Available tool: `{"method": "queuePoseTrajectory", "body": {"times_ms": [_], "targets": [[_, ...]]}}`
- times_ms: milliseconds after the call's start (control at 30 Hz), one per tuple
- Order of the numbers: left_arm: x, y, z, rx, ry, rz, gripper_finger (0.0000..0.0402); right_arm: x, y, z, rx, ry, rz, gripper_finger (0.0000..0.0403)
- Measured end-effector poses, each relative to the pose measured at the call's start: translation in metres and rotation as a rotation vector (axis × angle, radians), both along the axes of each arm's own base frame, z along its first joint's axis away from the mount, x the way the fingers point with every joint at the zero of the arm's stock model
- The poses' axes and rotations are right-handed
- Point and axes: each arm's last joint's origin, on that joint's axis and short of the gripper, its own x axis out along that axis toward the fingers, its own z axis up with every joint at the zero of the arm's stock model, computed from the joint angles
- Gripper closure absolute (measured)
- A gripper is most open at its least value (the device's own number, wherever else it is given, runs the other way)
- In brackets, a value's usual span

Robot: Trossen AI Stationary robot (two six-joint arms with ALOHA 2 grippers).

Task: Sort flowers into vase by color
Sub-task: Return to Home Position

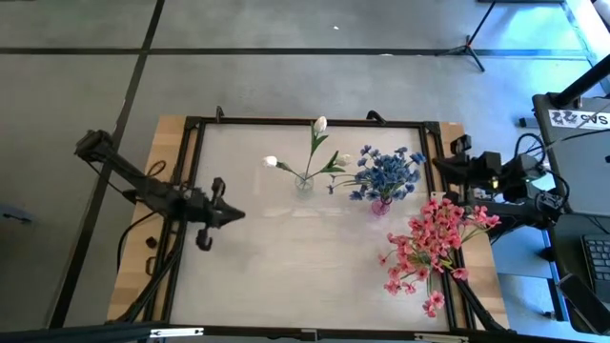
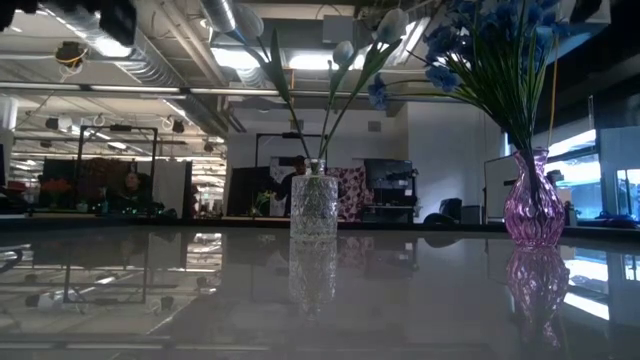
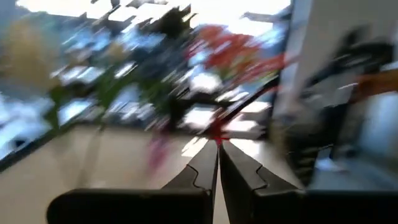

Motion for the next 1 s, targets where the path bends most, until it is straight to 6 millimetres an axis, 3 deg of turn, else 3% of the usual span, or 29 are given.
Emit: {"method": "queuePoseTrajectory", "body": {"times_ms": [133,333,500,600,1000], "targets": [[-0.001,0.001,-0.003,0.020,-0.167,-0.184,0.0388,-0.003,0.002,0.003,0.007,-0.042,0.064,0.0400],[-0.019,0.011,-0.038,-0.002,-0.388,-0.308,0.0388,-0.003,0.003,0.000,0.021,-0.082,0.133,0.0400],[-0.019,0.009,-0.039,0.026,-0.373,-0.368,0.0388,0.012,0.002,-0.016,0.041,-0.077,0.137,0.0400],[-0.019,0.009,-0.043,0.033,-0.348,-0.366,0.0388,0.014,0.001,-0.019,0.031,-0.117,0.117,0.0400],[-0.016,0.008,-0.052,0.004,-0.240,-0.407,0.0388,0.022,0.001,-0.034,0.010,-0.002,0.128,0.0400]]}}
